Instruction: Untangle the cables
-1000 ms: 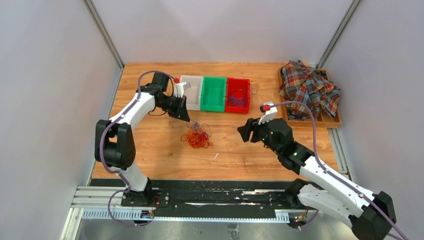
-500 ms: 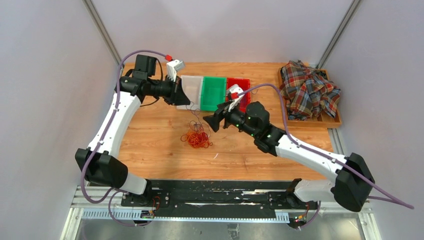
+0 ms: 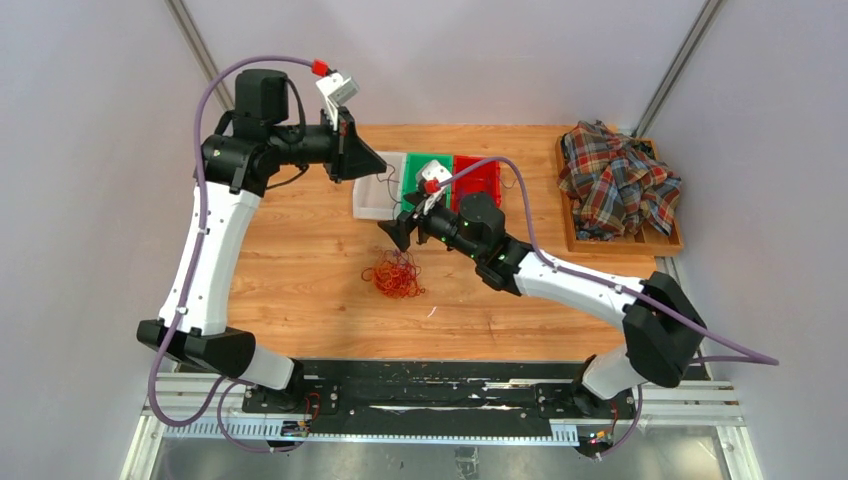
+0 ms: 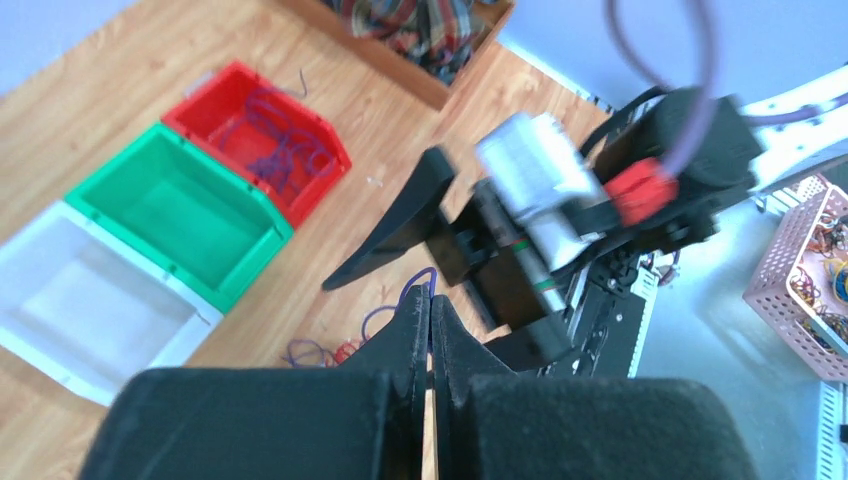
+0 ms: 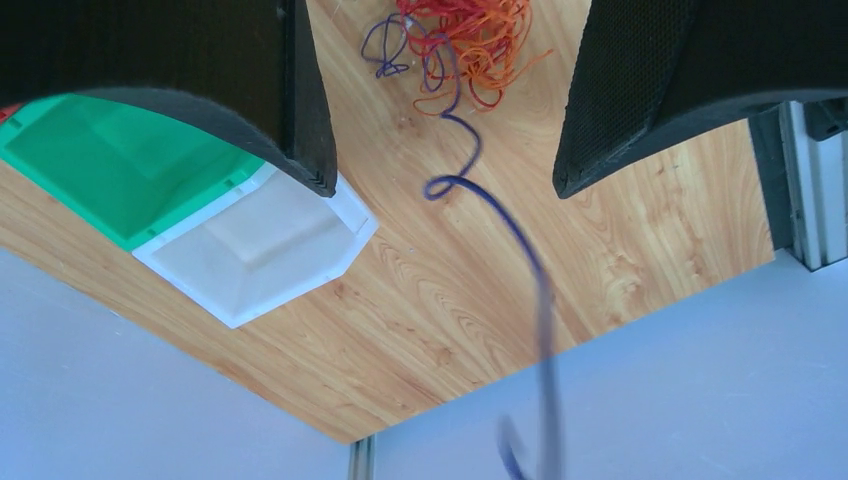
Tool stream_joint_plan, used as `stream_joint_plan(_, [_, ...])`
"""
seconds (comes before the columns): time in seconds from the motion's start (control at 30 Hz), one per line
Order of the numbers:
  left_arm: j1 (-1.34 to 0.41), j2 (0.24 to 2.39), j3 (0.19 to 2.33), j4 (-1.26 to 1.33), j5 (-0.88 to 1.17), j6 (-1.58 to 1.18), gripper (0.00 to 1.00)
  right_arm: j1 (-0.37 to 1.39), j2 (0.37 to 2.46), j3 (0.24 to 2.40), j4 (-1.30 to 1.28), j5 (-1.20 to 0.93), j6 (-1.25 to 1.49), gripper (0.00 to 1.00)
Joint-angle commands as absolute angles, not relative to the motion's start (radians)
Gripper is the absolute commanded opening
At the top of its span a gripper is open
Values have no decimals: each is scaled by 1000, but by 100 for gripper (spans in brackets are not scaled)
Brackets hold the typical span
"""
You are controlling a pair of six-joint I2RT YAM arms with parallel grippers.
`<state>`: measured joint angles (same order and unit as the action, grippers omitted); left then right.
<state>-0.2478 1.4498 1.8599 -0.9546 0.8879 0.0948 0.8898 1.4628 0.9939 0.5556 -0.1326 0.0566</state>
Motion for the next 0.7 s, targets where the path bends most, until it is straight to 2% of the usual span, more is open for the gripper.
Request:
stream_joint_plan(0.0, [-256, 1425, 1991, -959, 977, 48, 1, 898, 1537, 1029, 637, -73, 58, 77])
stream_joint_plan(0.47, [-256, 1540, 2510, -940, 942, -26, 0, 902, 1667, 1015, 734, -81, 144, 64])
stream_joint_plan(0.67, [-256, 1445, 2407, -647, 880, -146, 0, 914, 1712, 966, 766, -75, 183, 62])
